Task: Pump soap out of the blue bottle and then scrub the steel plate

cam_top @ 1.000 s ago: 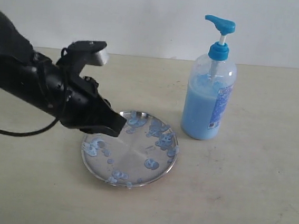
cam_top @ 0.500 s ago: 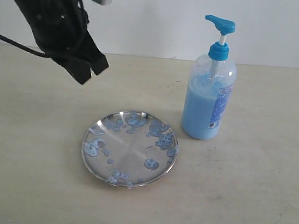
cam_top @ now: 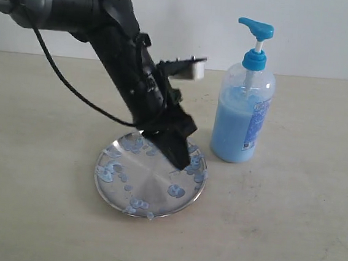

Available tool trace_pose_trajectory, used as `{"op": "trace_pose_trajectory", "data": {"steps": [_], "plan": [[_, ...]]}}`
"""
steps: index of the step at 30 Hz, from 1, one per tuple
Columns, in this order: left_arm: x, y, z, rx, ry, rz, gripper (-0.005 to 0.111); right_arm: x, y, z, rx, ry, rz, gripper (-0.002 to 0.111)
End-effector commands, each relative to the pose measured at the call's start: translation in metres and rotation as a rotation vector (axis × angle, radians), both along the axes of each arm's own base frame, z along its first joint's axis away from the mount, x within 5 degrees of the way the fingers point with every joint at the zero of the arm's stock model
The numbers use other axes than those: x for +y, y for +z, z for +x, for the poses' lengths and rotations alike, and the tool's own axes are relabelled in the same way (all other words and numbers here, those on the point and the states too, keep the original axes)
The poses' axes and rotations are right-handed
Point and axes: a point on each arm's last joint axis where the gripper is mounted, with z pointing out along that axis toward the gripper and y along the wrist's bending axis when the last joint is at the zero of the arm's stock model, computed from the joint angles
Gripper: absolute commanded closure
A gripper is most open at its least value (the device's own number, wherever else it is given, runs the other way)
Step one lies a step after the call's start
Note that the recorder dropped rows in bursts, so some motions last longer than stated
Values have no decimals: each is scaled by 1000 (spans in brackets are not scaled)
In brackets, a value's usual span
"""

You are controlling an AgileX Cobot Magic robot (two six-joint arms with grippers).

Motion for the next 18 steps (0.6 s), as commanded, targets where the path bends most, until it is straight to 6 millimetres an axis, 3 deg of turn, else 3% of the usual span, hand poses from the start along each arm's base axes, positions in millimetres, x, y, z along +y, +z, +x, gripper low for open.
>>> {"op": "trace_pose_trajectory", "data": {"steps": [1, 2, 4, 6, 8, 11, 13, 15, 17, 18], "plan": [[49, -21, 20, -211, 121, 596, 102, 0, 0, 0, -2, 1, -7, 109], [49, -20, 36, -343, 279, 590, 102, 0, 0, 0, -2, 1, -7, 109], [34, -22, 41, -359, 315, 427, 102, 0, 0, 0, -2, 1, -7, 109], [16, -27, 27, -222, 180, 255, 102, 0, 0, 0, -2, 1, -7, 109], [10, -28, 4, -60, -108, 159, 102, 0, 0, 0, -2, 1, -7, 109], [21, -27, 4, -69, -115, 274, 102, 0, 0, 0, -2, 1, -7, 109], [36, -20, 15, -189, -14, 439, 102, 0, 0, 0, -2, 1, -7, 109], [45, -10, 40, -428, 224, 517, 102, 0, 0, 0, -2, 1, -7, 109], [46, 0, 54, -491, 527, 432, 102, 0, 0, 0, -2, 1, -7, 109], [41, 1, 55, -471, 584, 368, 102, 0, 0, 0, -2, 1, -7, 109]]}}
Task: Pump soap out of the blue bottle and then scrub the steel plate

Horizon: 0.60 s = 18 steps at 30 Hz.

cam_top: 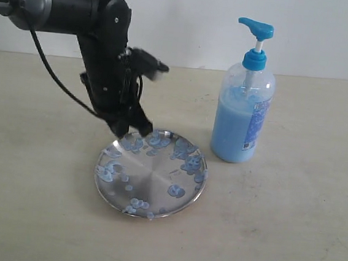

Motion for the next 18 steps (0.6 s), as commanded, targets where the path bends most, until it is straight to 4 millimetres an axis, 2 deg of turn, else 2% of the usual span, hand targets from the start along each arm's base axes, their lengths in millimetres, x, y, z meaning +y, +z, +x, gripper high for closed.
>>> {"op": "trace_pose_trajectory", "data": {"steps": [1, 3, 5, 7, 9, 10, 13, 14, 16, 18], "plan": [[-9, 21, 22, -216, 331, -261, 102, 0, 1, 0, -5, 1, -10, 109], [-26, 20, 12, -104, 192, -397, 102, 0, 1, 0, -5, 1, -10, 109], [-45, 17, -10, 65, -114, -520, 102, 0, 1, 0, -5, 1, -10, 109], [-49, 15, -25, 202, -282, -556, 102, 0, 1, 0, -5, 1, -10, 109], [-39, 9, -27, 240, -263, -431, 102, 0, 1, 0, -5, 1, -10, 109], [-28, 6, -21, 185, -231, -299, 102, 0, 1, 0, -5, 1, -10, 109], [14, 8, 13, -166, -3, 159, 102, 0, 1, 0, -4, 1, -10, 109], [26, 14, 24, -287, 116, 236, 102, 0, 1, 0, -4, 1, -10, 109], [29, 21, 31, -365, 165, 192, 102, 0, 1, 0, -4, 1, -10, 109], [10, 22, 25, -283, 56, -31, 102, 0, 1, 0, -4, 1, -10, 109]]}}
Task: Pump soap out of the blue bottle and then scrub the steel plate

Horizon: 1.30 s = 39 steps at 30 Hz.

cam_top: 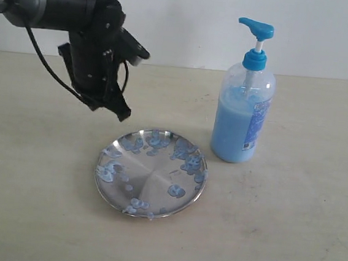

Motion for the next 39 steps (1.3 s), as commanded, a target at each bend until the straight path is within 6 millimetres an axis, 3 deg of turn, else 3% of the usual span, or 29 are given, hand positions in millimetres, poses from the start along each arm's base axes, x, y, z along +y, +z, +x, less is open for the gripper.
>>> {"op": "trace_pose_trajectory", "data": {"steps": [1, 3, 5, 7, 10, 12, 14, 16, 17, 20, 22, 24, 28, 32, 34, 36, 37, 39], "plan": [[-27, 14, -4, 8, -112, -350, 102, 0, 1, 0, -4, 1, -10, 109], [-54, 13, -25, 201, -367, -573, 102, 0, 1, 0, -4, 1, -10, 109], [-64, 14, -43, 369, -484, -687, 102, 0, 1, 0, -4, 1, -10, 109], [-61, 13, -52, 479, -417, -672, 102, 0, 1, 0, -4, 1, -10, 109], [-46, 25, -50, 358, -363, -557, 102, 0, 1, 0, -4, 1, -10, 109], [-36, 59, -45, 133, -289, -567, 102, 0, 1, 0, -4, 1, -10, 109], [-19, 120, -50, -136, -198, -688, 102, 0, 1, 0, -4, 1, -10, 109], [-5, 174, -68, -372, -180, -798, 102, 0, 1, 0, -4, 1, -10, 109], [10, 216, -89, -566, -193, -883, 102, 0, 1, 0, -4, 1, -10, 109], [44, 291, -152, -922, -233, -1056, 102, 0, 1, 0, -4, 1, -10, 109], [65, 319, -187, -1039, -261, -1108, 102, 0, 1, 0, -4, 1, -10, 109], [82, 332, -220, -1066, -295, -1131, 102, 0, 1, 0, -4, 1, -10, 109], [106, 337, -261, -1039, -237, -1259, 102, 0, 1, 0, -4, 1, -10, 109], [120, 318, -281, -1047, -333, -1014, 102, 0, 1, 0, -4, 1, -10, 109], [120, 286, -280, -899, -329, -891, 102, 0, 1, 0, -4, 1, -10, 109], [130, 253, -272, -854, -140, -843, 102, 0, 1, 0, -4, 1, -10, 109], [132, 224, -268, -822, -31, -880, 102, 0, 1, 0, -4, 1, -10, 109], [137, 184, -271, -902, 14, -950, 102, 0, 1, 0, -4, 1, -10, 109]]}}
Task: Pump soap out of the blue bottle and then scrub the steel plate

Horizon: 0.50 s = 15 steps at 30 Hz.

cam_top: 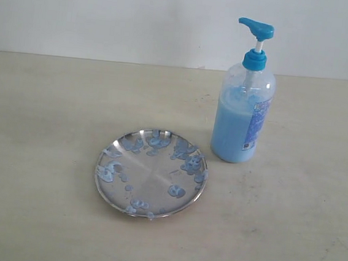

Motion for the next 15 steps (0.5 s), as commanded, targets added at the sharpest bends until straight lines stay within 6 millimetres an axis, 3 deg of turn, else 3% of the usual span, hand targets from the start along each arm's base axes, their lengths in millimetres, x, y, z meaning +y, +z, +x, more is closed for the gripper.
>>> {"op": "trace_pose_trajectory", "data": {"steps": [1, 4, 9, 15], "plan": [[13, -87, -8, -15, 100, -213, 102, 0, 1, 0, -4, 1, -10, 109], [27, -142, -27, 30, 151, -318, 102, 0, 1, 0, -4, 1, -10, 109], [40, -215, -37, 116, 253, -250, 102, 0, 1, 0, -4, 1, -10, 109], [51, -240, -45, 88, 358, -253, 102, 0, 1, 0, -4, 1, -10, 109]]}}
